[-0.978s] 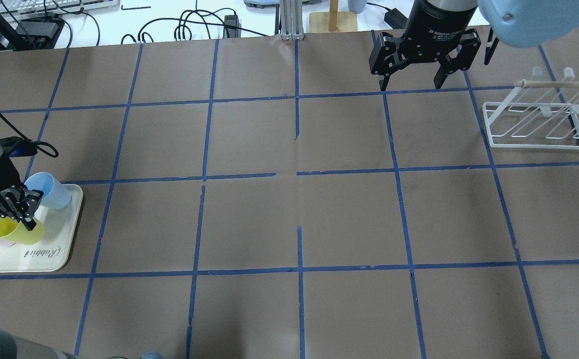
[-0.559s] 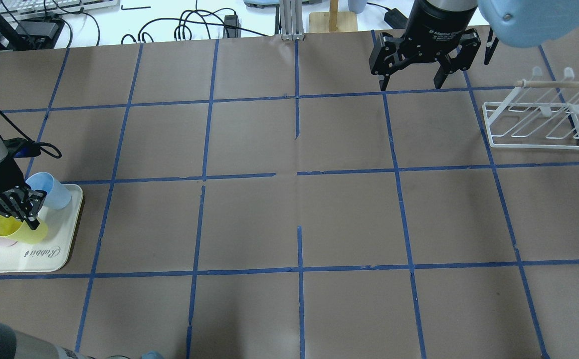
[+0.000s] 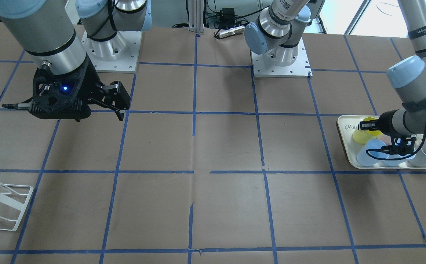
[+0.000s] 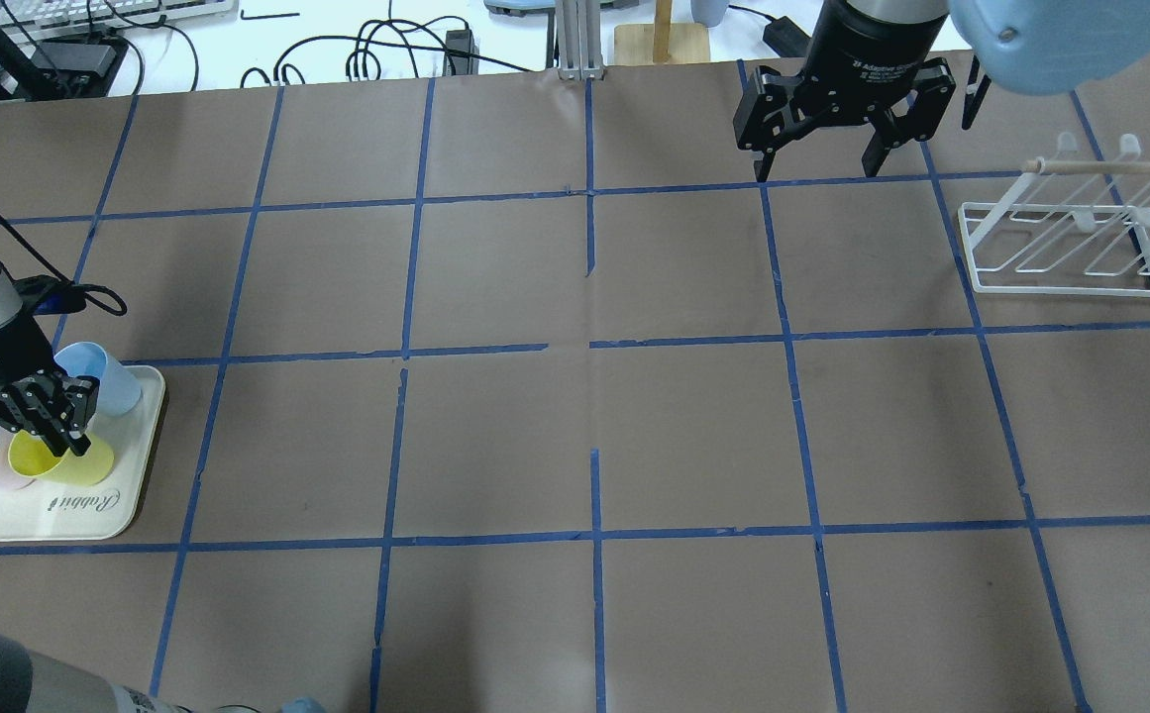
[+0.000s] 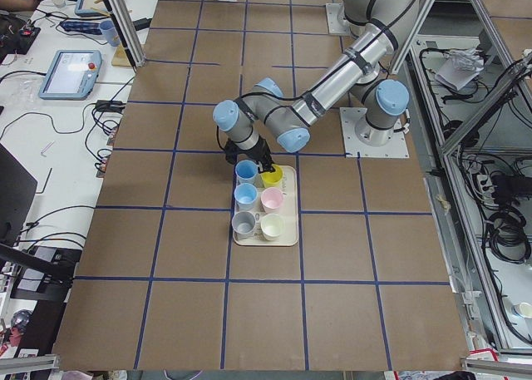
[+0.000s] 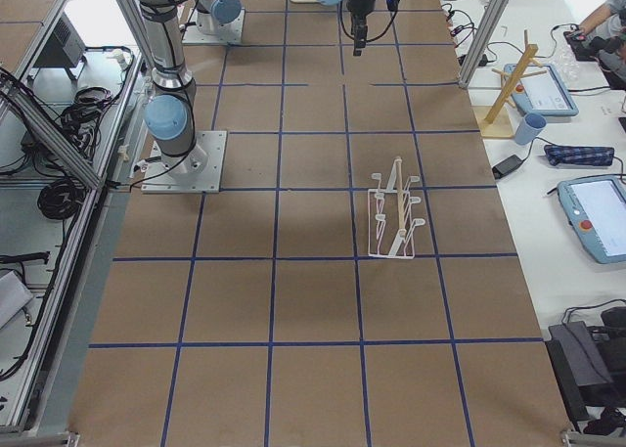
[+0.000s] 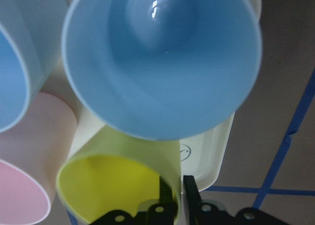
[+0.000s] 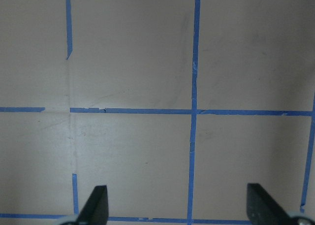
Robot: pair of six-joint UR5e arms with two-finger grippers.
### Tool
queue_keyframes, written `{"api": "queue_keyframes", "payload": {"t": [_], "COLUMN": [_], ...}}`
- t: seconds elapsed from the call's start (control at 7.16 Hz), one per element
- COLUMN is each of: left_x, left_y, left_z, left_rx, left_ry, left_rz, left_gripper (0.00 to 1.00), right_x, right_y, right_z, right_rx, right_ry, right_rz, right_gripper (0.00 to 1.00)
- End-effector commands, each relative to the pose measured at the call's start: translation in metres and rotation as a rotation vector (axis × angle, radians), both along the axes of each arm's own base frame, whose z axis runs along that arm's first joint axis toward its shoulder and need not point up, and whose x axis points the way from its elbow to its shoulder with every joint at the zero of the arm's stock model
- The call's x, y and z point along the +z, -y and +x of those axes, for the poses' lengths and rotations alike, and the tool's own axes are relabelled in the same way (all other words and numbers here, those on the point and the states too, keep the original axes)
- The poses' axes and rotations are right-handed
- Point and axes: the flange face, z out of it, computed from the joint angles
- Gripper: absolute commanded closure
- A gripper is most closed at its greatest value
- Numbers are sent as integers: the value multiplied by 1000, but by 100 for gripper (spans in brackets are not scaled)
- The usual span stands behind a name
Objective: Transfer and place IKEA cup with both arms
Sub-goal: 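Set the yellow cup upright in the tray slot and open the left gripper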
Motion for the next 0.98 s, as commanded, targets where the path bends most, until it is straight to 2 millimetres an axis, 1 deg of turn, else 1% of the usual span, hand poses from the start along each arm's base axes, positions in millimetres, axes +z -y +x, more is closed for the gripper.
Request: {"api": "queue_keyframes", "payload": {"t": [0.0, 0.14, 0.28, 0.42, 0.56, 0.7, 0.84], "left_x": [15, 25, 47, 80, 124, 172, 208], "left_y": [-1, -2, 0, 3, 17, 40, 53], "left_z": [-5, -10, -14, -21, -33, -71, -123], "left_rx": [-3, -7, 6, 28, 83, 92, 42], "left_ry": [4, -14, -39, -72, -90, -71, -43], "left_rz": [-8, 9, -12, -30, -96, -185, -225], "left_gripper": [13, 13, 11, 10, 3, 0, 0], "right_x": [0, 0, 0, 0, 0, 0, 0], "right_y": [0, 0, 0, 0, 1, 1, 1], "right_z": [0, 0, 0, 0, 0, 0, 0], "right_rx": [0, 2, 2, 2, 2, 2, 2], "right_ry": [0, 0, 0, 1, 2, 2, 3], "right_rz": [-1, -1, -1, -1, -3, -3, -3], "right_gripper": [0, 0, 0, 0, 0, 0, 0]}}
